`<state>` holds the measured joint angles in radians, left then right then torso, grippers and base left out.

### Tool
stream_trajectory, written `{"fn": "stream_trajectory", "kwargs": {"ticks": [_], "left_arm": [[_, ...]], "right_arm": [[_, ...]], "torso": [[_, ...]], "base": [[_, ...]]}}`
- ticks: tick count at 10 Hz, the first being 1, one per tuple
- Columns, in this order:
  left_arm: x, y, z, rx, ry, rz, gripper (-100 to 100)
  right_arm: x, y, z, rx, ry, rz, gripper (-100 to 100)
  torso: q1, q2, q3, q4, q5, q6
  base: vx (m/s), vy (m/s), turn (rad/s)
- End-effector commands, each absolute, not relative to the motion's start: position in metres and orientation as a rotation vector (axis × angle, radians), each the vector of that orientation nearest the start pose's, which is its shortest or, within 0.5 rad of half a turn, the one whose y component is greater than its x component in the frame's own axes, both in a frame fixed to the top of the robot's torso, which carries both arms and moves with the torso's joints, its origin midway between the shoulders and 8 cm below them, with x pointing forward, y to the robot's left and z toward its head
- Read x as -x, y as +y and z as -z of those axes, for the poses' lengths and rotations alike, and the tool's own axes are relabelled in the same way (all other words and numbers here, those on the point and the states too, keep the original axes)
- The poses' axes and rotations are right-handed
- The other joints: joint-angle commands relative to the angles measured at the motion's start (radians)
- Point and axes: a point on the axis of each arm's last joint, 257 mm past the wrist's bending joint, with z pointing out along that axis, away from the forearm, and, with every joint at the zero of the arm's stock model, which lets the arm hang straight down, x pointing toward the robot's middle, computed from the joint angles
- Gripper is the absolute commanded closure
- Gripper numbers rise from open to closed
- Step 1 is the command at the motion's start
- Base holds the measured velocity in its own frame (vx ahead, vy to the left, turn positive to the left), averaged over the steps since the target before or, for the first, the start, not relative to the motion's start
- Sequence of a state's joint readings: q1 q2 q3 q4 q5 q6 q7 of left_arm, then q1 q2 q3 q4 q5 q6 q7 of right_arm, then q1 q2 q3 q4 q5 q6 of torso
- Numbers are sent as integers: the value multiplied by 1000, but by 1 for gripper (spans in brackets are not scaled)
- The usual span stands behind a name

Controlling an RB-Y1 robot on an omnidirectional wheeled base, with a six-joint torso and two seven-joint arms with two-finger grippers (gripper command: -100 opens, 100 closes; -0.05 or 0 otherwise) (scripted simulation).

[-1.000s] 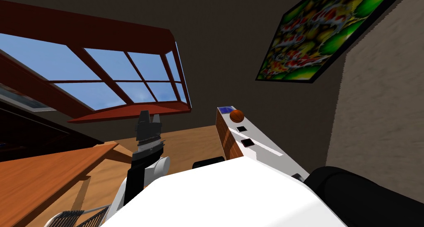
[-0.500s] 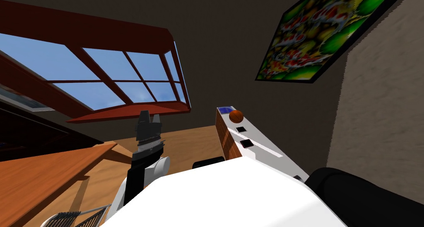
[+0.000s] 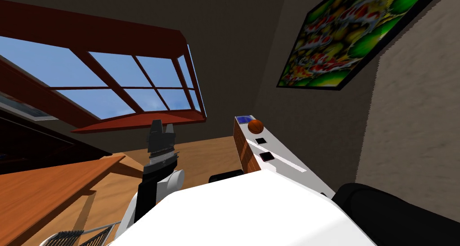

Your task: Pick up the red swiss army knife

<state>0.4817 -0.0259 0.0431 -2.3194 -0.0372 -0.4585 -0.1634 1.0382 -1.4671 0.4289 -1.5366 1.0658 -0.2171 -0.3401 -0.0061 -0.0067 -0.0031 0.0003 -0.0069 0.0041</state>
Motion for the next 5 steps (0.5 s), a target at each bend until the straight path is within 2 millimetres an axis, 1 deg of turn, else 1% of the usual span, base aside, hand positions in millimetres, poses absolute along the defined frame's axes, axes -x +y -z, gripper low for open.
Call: {"fn": "stream_trajectory", "kwargs": {"ticks": [1, 2, 3, 4, 5], "left_arm": [[-342, 290, -40, 577, 638, 1090, 0], [-342, 290, -40, 577, 638, 1090, 0], [-342, 290, -40, 577, 638, 1090, 0], [-342, 290, -40, 577, 638, 1090, 0], [-342, 290, -40, 577, 638, 1090, 0]], "right_arm": [[82, -554, 425, 525, 3105, 27, 100], [91, -550, 420, 505, 3122, 31, 100], [86, -542, 421, 507, 3108, 13, 100], [87, -548, 422, 512, 3113, 20, 100], [87, -547, 422, 509, 3112, 20, 0]], "torso": [[0, 0, 0, 0, 0, 0], [0, 0, 0, 0, 0, 0], [0, 0, 0, 0, 0, 0], [0, 0, 0, 0, 0, 0], [1, 0, 0, 0, 0, 0]], "base": [[8, -38, 6], [14, -39, 15], [9, -36, -1], [3, -12, 3], [0, 0, 0]]}}
